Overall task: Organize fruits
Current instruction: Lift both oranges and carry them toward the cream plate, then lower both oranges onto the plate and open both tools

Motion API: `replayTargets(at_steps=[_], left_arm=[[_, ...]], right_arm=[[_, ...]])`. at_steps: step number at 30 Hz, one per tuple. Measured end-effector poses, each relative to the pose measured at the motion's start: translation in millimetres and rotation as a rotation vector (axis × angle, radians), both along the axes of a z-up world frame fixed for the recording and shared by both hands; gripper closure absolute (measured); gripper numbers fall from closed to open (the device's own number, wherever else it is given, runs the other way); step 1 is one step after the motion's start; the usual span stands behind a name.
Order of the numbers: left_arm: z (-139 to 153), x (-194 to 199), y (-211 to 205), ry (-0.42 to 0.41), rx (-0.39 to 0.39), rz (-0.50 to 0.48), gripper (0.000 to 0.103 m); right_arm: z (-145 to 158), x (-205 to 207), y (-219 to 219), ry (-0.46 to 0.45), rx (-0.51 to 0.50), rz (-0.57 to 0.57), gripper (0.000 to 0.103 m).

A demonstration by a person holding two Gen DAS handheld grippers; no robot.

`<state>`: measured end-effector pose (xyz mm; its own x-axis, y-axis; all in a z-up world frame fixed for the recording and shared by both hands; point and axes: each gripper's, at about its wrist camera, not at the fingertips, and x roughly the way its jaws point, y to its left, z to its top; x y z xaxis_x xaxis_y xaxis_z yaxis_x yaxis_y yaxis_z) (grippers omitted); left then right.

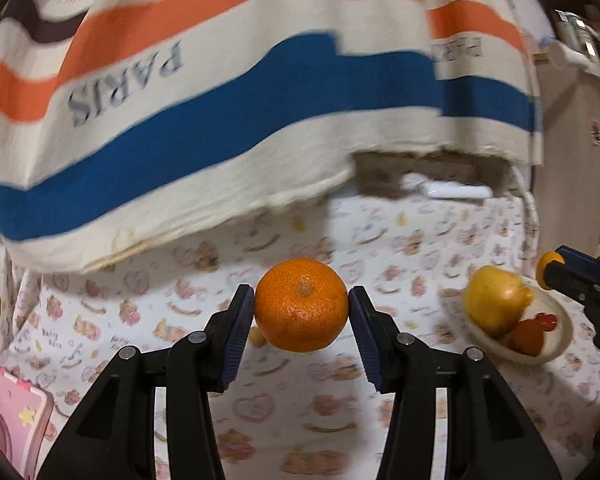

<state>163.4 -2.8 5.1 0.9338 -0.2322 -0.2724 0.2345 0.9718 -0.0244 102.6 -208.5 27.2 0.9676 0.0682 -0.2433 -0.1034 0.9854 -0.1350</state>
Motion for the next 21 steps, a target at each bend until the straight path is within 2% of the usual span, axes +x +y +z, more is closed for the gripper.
replayTargets(at_steps=[5,9,11,15,21], left_arm=[[14,-21,-24,0.018,-0.034,-0.073,0.055],[12,-30,-50,0.034,0.01,-0.14,0.055],[8,-31,-62,0.063,0.027,-0.182,0.055],[4,-31,-78,0.11,0.006,-0.224,0.056],[7,-36,-99,0.09,0.045,-0.263,0.055]], right_arm=[[3,-11,-48,0.012,0.056,-0.077,0.074],[5,-9,-85,0.038,0.091,-0.167,0.074],[5,-2,-105,0.08,0.132,-0.225,0.074],[0,13,-138,0.194,0.235,-0.259,0.074],[-15,24,-136,0.303,0.204,-0.246,0.074]])
